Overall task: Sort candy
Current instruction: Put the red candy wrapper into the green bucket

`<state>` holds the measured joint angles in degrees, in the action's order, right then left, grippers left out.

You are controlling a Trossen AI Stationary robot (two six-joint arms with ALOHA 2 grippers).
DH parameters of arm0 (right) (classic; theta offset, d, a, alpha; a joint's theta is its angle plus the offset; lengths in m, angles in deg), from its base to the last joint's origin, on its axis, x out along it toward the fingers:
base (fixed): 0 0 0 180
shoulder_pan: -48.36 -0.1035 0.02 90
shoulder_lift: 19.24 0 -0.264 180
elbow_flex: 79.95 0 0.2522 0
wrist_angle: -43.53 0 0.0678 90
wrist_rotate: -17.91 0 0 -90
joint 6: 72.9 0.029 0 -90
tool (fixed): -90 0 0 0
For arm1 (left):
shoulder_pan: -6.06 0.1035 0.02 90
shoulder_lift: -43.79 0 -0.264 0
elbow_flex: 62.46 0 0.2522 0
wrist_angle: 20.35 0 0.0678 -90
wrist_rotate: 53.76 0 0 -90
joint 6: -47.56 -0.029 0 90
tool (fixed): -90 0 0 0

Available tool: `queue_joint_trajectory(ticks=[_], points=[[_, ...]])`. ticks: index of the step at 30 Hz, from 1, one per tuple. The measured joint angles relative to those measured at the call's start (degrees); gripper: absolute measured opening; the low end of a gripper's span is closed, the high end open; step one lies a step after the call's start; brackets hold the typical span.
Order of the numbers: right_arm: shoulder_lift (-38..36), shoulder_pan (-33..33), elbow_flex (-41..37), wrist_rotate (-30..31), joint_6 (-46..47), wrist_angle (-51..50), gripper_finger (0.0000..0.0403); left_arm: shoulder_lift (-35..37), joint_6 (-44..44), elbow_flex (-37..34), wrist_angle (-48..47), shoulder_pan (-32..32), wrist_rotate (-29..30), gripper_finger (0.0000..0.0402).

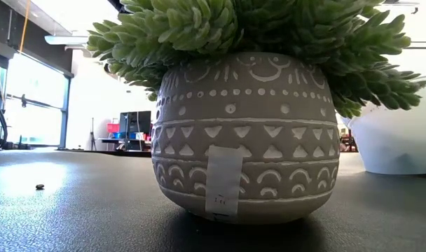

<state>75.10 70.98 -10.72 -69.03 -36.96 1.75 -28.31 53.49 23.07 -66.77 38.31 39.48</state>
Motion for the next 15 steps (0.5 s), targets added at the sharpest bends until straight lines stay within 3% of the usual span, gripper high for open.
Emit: queue_joint_trajectory(ticks=[7,15], points=[[1.72,2.03,0.0,4.28,-1.71,0.59,0.0118,0.01,-0.08,0.0,0.02,-0.02,0.0,0.0106],[4.3,3.29,-0.01,2.48,-1.49,1.36,0.0118,0.02,-2.1,0.0,0.0,-0.02,-0.02,0.0106]])
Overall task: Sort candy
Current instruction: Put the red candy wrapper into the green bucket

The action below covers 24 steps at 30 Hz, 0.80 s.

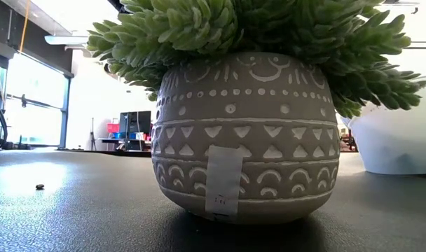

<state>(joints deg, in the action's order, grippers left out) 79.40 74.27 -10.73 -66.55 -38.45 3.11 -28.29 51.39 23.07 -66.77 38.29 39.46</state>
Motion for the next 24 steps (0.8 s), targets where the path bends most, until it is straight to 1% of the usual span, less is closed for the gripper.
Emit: queue_joint_trajectory(ticks=[3,10,14,19,21,24], points=[[1.37,-0.04,0.01,0.27,0.17,0.76,0.0118,-0.01,-0.5,0.0,0.0,0.0,0.0,0.0106],[2.53,-0.07,0.06,-0.03,4.57,2.32,0.0113,0.0,-1.47,0.0,0.0,0.0,0.0,0.0106],[2.46,-0.07,0.06,-0.31,6.02,2.34,0.008,-0.02,-1.53,0.0,0.02,0.0,0.0,0.0106],[2.31,0.02,0.1,-2.17,6.24,2.62,0.0017,0.0,-1.53,0.0,0.02,0.0,0.0,0.0106],[2.29,0.01,0.1,-2.7,6.29,2.62,0.0006,-0.02,-1.53,0.0,0.02,0.0,0.0,0.0106],[2.01,0.04,0.09,-4.12,8.27,2.6,0.0011,-0.01,-1.53,0.0,0.02,0.0,0.0,0.0106]])
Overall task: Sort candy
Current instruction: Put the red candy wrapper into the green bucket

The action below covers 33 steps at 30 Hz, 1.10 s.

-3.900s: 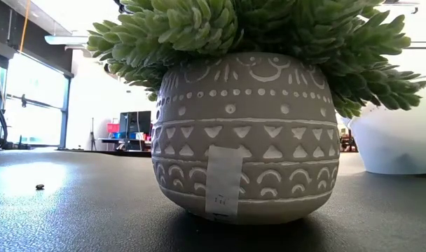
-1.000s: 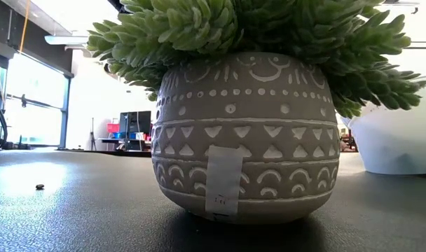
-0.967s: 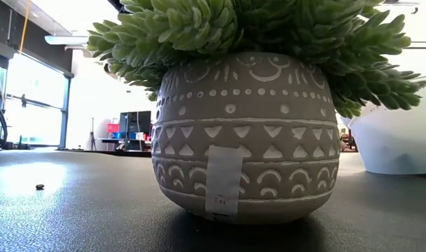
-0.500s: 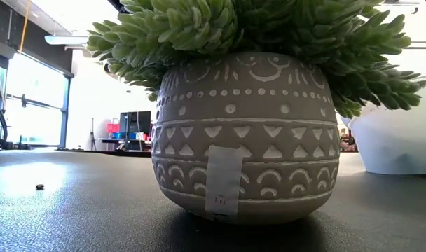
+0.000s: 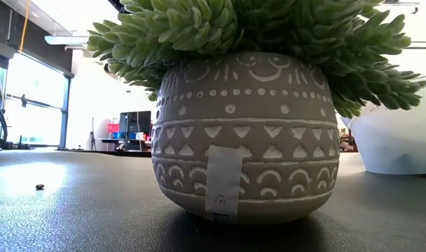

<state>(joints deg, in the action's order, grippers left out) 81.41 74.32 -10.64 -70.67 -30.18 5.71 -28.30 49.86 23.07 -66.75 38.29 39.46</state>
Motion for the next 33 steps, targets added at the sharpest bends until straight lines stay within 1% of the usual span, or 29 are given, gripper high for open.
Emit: queue_joint_trajectory(ticks=[4,9,12,18,22,26,30,33], points=[[-1.66,-0.13,-0.17,-2.61,0.99,-0.38,0.0004,-0.01,-0.13,0.0,0.0,0.0,0.0,0.0106],[-5.27,-0.08,-0.17,-3.81,2.88,-0.17,0.0003,0.01,-1.07,0.0,-0.02,0.0,0.0,0.0106],[-8.75,-0.28,-0.17,-4.52,3.8,-0.09,0.0001,0.0,-1.08,0.0,-0.04,0.0,0.01,0.0106],[-17.56,-2.19,-0.17,-9.79,5.45,-0.02,0.0001,0.01,-1.07,0.0,-0.07,0.04,0.02,0.0106],[-23.87,-5.8,-0.17,-17.02,6.01,0.5,0.0,-0.01,-1.07,0.0,-0.02,0.04,0.02,0.0106],[-29.81,-10.93,-0.17,-21.93,11.95,1.21,0.0,0.0,-1.04,0.0,0.33,0.04,0.02,0.0106],[-35.31,-17.38,-0.15,-22.27,20.0,1.26,0.0,0.01,-1.03,0.0,0.37,0.04,0.02,0.0106],[-38.36,-23.61,-0.11,-20.79,25.97,1.42,0.0,0.0,-1.03,0.0,0.37,0.04,0.0,0.0106]])
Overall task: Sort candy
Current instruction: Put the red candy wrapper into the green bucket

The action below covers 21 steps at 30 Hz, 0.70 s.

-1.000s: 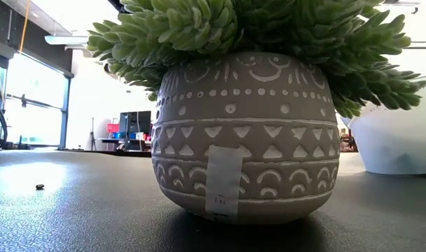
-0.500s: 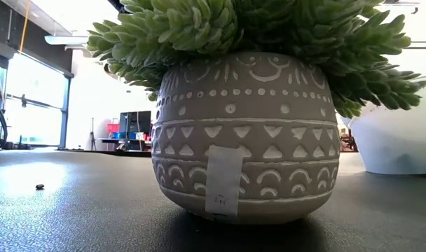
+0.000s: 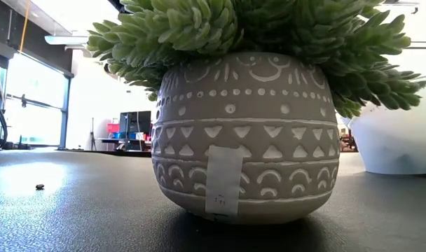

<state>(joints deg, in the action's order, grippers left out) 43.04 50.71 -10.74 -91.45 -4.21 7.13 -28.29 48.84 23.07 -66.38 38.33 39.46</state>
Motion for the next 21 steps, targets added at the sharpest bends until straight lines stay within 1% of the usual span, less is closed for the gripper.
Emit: queue_joint_trajectory(ticks=[5,9,12,14,18,21], points=[[-2.16,-12.92,0.0,0.72,11.75,2.51,0.0,-0.01,0.0,0.0,-0.04,0.0,-0.02,0.0106],[-2.34,-23.44,0.0,-0.24,22.6,4.14,0.0,0.01,0.32,0.0,-0.18,0.0,-0.04,0.0106],[-2.34,-30.17,0.0,-0.25,32.91,3.54,0.0,-0.01,1.57,0.0,-1.23,0.0,-0.1,0.0106],[-2.29,-33.94,0.0,0.27,38.05,3.33,0.0,-0.01,2.08,0.0,-2.39,0.0,-0.13,0.0106],[-2.23,-39.87,0.0,1.91,43.39,-2.53,0.0,0.01,3.0,0.0,-4.36,-0.04,-0.13,0.0106],[-2.23,-42.6,0.01,2.07,43.6,-10.68,0.0,0.0,3.29,0.0,-4.45,-0.04,-0.13,0.0106]])
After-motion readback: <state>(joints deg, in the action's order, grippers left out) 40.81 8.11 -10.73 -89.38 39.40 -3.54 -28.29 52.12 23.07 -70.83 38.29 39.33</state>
